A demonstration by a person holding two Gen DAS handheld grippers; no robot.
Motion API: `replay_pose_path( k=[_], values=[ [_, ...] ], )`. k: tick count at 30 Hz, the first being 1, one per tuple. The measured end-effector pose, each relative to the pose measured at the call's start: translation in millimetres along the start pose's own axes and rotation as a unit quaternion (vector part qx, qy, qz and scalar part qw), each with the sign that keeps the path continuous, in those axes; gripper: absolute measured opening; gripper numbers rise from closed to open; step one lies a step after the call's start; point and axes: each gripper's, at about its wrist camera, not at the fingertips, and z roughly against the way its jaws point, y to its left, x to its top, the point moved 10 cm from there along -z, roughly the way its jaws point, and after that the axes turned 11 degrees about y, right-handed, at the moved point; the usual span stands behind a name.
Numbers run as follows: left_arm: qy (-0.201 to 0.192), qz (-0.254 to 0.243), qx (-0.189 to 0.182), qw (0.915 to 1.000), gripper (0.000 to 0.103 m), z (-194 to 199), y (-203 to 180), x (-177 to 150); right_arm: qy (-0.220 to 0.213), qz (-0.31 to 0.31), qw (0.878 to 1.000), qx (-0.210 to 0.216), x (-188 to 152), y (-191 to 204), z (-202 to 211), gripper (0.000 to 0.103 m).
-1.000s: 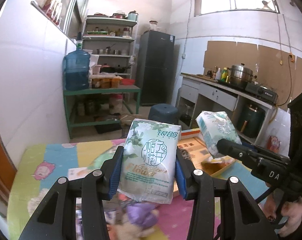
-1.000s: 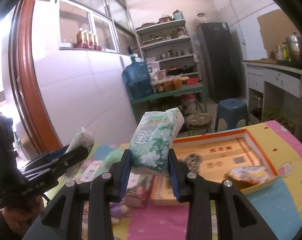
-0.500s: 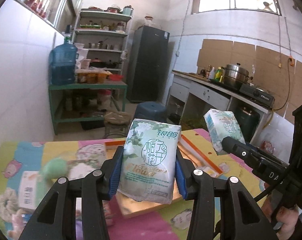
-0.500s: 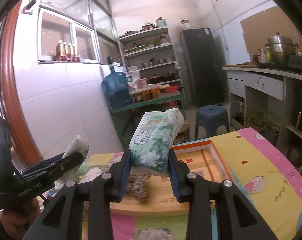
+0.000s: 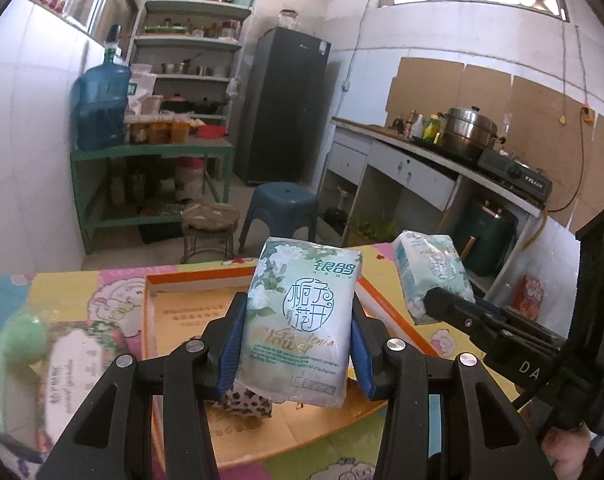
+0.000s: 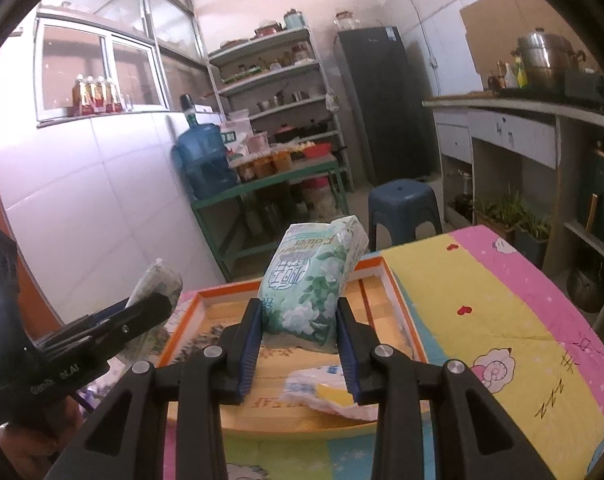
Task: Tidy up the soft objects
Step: 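Carry both tissue packs in the grippers over the orange box, then open the right gripper releasing its tissue pack into the box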
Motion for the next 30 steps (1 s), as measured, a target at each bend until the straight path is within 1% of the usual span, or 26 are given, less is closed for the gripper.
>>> replay_pose_path(
  k=[6, 9, 16, 24, 30],
  values=[
    [0.018, 0.015, -0.003, 0.9997, 0.047, -35.8, 6.0, -2.1, 0.043, -0.017, 0.999, 0.012, -6.7, -18.8, -35.9, 0.036],
    [0.026, 0.014, -0.001, 0.9996, 0.047, -50.9, 8.4, -3.9, 0.064, -0.028, 0.997, 0.019, -10.0, -26.7, -51.5, 0.036],
    [0.057, 0.02, -0.005, 0.9982, 0.047, -87.9, 13.4, -10.1, 0.107, -0.041, 0.993, 0.027, -17.4, -41.2, -81.1, 0.036],
    [0.099, 0.032, -0.007, 0.9946, 0.047, -126.3, 18.9, -23.8, 0.144, -0.044, 0.988, 0.021, -34.7, -46.9, -102.6, 0.038],
    [0.122, 0.042, -0.013, 0.9916, 0.048, -145.5, 21.5, -35.4, 0.154, -0.034, 0.987, 0.017, -41.4, -44.1, -106.9, 0.038]
  ],
)
